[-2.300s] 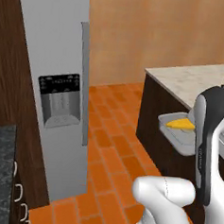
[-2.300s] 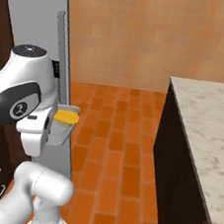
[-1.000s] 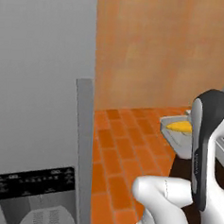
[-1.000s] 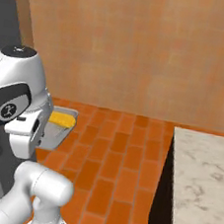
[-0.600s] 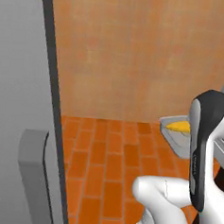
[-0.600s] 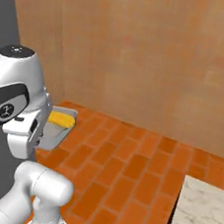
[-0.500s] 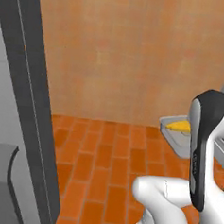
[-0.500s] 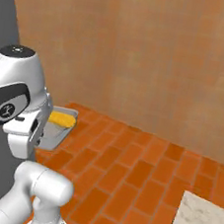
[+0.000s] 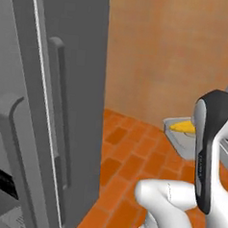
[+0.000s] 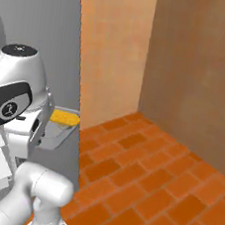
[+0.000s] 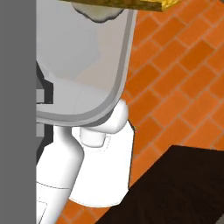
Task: Take the meat container that has the steak and place it on the second highest rack of the freezer. Then take the vegetable container that has the corn and garlic and place it on the highest rack of the freezer.
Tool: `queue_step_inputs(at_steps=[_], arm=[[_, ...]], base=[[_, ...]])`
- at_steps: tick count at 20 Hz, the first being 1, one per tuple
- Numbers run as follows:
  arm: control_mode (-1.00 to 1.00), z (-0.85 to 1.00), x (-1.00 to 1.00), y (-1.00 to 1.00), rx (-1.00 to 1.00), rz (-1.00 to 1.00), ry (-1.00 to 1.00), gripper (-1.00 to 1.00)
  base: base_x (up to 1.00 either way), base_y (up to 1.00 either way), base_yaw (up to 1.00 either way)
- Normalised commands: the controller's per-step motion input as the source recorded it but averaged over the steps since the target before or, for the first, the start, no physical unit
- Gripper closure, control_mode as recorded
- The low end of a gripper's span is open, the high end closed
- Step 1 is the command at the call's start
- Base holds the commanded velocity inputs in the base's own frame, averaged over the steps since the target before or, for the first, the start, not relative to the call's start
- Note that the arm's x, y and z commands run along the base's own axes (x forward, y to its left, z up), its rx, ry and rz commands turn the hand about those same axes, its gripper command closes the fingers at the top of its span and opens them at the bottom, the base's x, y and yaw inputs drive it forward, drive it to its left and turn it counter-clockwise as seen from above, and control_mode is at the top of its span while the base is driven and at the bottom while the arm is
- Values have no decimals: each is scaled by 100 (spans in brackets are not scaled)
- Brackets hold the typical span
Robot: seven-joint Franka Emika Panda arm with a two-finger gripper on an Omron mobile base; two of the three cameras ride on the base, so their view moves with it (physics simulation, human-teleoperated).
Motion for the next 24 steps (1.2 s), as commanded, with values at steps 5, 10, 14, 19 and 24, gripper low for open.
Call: queue_step_inputs(at_steps=[5, 10, 14, 19, 24], arm=[[100, 0, 0, 0, 0, 0, 0, 100], [100, 0, 0, 0, 0, 0, 0, 100], [100, 0, 0, 0, 0, 0, 0, 100], [100, 0, 0, 0, 0, 0, 0, 100], [100, 0, 0, 0, 0, 0, 0, 100]], base=[[1, -24, 92], [0, -31, 89], [4, -44, 82], [18, -61, 65], [29, -41, 28]])
